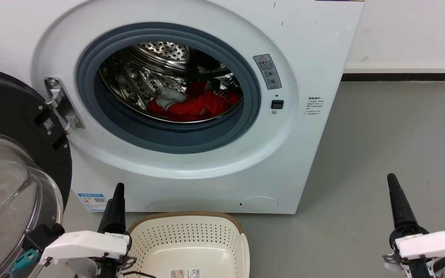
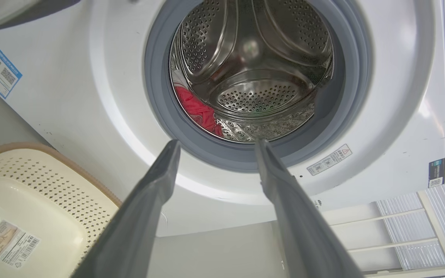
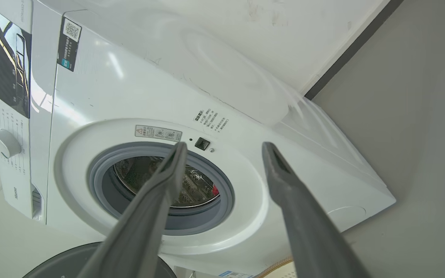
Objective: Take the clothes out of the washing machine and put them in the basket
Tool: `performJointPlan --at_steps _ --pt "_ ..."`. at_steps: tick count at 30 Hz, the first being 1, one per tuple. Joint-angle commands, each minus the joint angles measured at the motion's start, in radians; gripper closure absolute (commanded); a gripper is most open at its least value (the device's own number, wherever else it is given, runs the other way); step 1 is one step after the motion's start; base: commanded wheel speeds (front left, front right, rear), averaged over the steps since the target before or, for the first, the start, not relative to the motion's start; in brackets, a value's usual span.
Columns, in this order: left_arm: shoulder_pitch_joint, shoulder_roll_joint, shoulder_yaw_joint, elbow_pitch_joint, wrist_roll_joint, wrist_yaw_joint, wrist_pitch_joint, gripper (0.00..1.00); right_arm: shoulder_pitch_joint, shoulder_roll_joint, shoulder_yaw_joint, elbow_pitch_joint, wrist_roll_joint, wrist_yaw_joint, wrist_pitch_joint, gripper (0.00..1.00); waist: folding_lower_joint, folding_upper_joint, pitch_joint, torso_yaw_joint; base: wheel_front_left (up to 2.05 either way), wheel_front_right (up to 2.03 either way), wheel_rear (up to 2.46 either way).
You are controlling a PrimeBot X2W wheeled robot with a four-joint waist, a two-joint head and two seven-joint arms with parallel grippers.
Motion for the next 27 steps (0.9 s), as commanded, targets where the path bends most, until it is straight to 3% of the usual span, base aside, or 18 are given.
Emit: performJointPlan --at_steps 1,27 --pt "-0.006 0.004 -0.005 -0.024 0.031 0.005 -0.01 0.0 -0.003 -0.005 0.003 -0.027 -0.035 0.0 -0.008 0.0 0.0 0.0 0.0 0.0 0.0 0.0 0.0" --pt "0.019 0.005 -0.073 -0.095 0.418 0.06 -0.097 0.0 0.048 -0.005 0.035 -0.125 -0.464 0.0 -0.096 0.0 0.0 0.0 0.003 0.001 0.0 0.0 0.0"
